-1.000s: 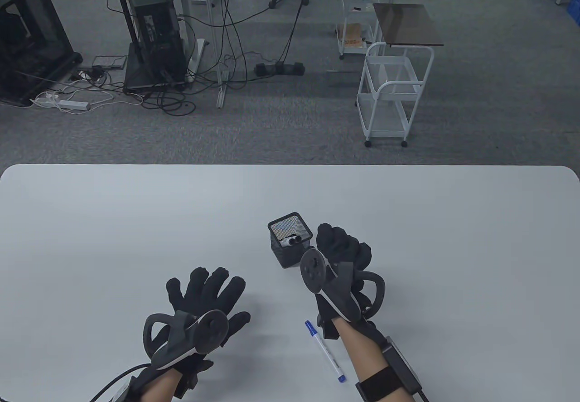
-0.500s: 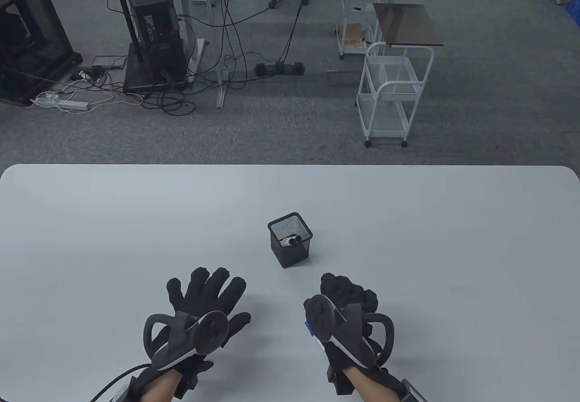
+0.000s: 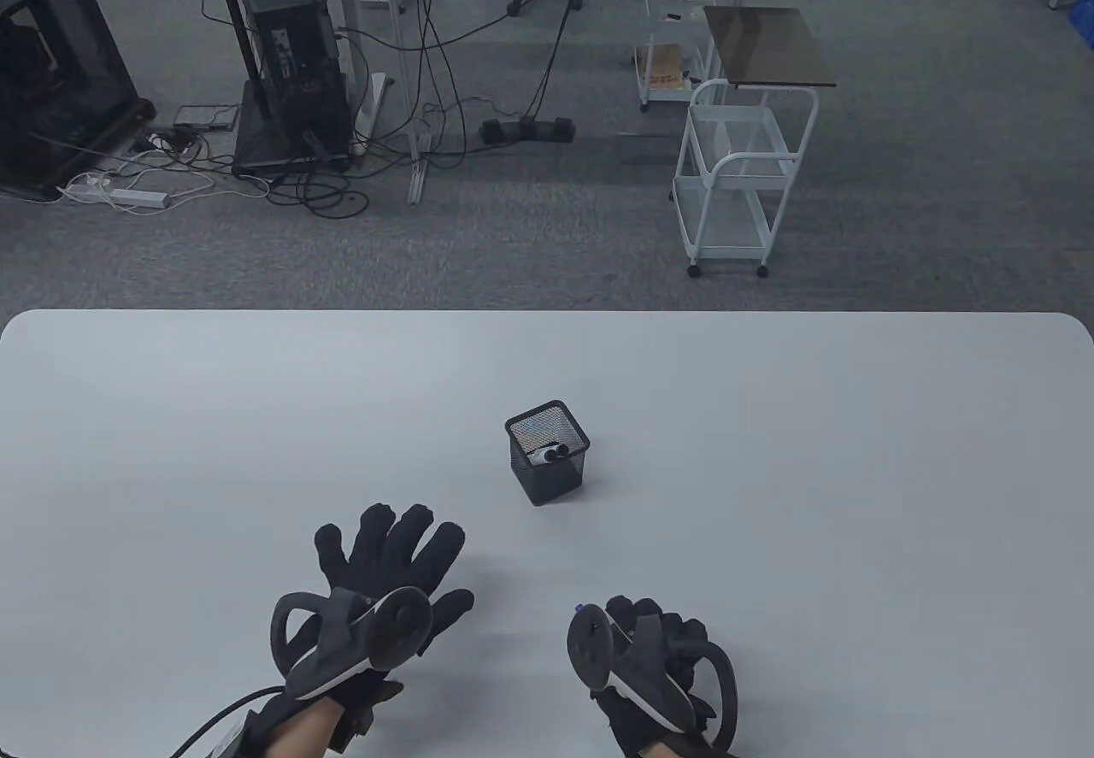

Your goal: Insert the markers into the pen holder

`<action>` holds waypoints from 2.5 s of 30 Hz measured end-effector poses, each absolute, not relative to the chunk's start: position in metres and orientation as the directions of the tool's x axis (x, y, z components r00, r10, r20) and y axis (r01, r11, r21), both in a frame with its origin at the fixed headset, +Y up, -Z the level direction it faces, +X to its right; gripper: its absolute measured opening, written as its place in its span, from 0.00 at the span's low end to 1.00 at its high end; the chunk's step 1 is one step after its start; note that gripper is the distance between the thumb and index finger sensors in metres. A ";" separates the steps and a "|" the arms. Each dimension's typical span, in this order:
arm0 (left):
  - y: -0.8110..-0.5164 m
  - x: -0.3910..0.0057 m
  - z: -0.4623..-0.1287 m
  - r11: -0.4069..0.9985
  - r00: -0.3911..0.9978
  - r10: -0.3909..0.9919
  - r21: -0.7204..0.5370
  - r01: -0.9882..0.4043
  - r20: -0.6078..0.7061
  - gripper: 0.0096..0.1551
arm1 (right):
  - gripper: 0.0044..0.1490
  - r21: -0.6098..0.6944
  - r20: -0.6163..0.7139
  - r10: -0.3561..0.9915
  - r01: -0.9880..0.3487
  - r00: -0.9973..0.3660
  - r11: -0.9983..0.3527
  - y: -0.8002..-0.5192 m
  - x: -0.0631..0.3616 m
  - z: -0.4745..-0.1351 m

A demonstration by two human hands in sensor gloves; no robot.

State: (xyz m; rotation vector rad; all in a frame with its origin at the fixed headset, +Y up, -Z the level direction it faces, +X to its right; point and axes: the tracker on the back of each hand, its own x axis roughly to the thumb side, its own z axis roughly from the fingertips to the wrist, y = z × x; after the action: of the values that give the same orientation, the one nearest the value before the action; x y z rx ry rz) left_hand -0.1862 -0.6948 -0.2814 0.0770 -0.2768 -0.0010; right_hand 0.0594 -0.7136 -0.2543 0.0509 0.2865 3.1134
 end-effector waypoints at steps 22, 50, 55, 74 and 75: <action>-0.695 -0.186 -0.281 0.997 0.962 -0.009 0.077 -0.012 0.274 0.43 | 0.43 0.300 -0.021 -0.066 0.056 -0.998 -0.952 -0.752 0.064 -0.252; -0.692 -0.189 -0.280 0.995 0.960 0.008 0.093 -0.036 0.280 0.43 | 0.33 0.232 0.016 -0.144 0.144 -0.989 -0.962 -0.757 0.053 -0.242; -0.692 -0.189 -0.280 0.994 0.959 0.013 0.097 -0.042 0.284 0.42 | 0.34 0.229 0.003 -0.140 0.137 -0.990 -0.964 -0.755 0.054 -0.242; -0.690 -0.192 -0.279 0.992 0.958 0.029 0.106 -0.062 0.285 0.42 | 0.32 -0.018 -0.129 0.034 -0.032 -0.991 -0.999 -0.652 0.079 -0.273; -0.690 -0.192 -0.279 0.993 0.958 0.029 0.104 -0.061 0.286 0.43 | 0.32 -0.038 -0.136 0.033 -0.028 -0.990 -0.999 -0.644 0.079 -0.277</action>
State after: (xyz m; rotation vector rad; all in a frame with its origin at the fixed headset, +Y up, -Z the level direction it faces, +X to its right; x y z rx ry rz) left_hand -0.1921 -0.6903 -0.2789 0.1124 -0.2881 0.0457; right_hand 0.0792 -0.6442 -0.2766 -0.2134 -0.0564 3.1032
